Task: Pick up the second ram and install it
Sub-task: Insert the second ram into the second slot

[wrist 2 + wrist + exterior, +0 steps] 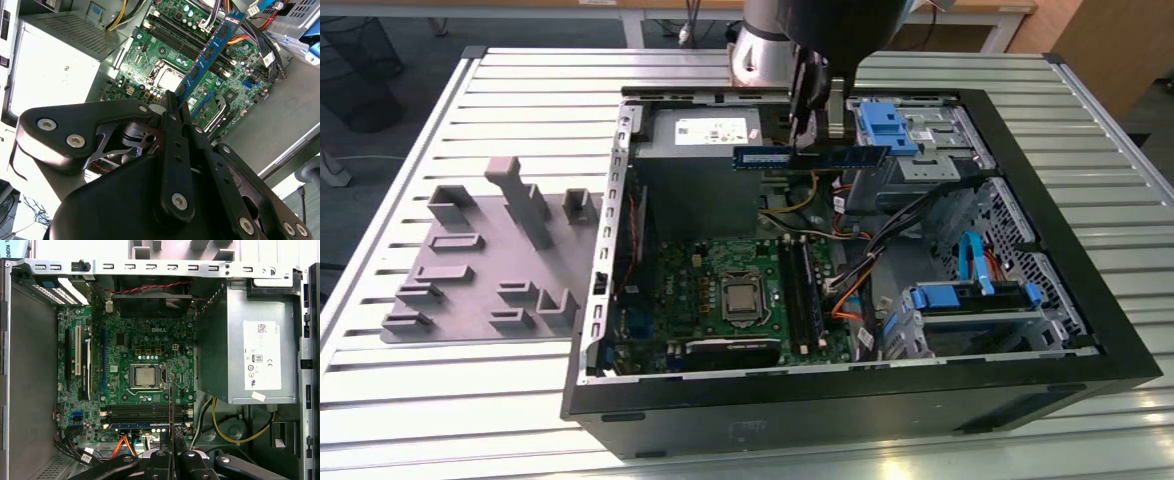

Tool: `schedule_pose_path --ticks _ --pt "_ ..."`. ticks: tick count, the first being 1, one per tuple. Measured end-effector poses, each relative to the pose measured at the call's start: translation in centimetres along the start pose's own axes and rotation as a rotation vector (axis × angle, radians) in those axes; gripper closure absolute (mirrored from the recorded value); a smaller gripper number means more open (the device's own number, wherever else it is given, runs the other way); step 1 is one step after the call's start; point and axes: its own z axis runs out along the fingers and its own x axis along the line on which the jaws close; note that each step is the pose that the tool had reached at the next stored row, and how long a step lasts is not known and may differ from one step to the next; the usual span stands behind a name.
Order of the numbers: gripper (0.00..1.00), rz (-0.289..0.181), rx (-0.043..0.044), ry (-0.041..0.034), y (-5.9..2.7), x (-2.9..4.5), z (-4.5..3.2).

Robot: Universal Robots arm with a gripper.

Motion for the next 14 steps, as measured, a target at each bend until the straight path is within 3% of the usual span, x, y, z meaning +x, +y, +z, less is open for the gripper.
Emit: schedule_pose_path --ticks 6,14 --pt "0.86 0.005 0.0003 -0.0001 -0.02 0.00 0.00" --pt "0.86 0.141 0.0073 -0.0036 -0.02 0.01 0.32"
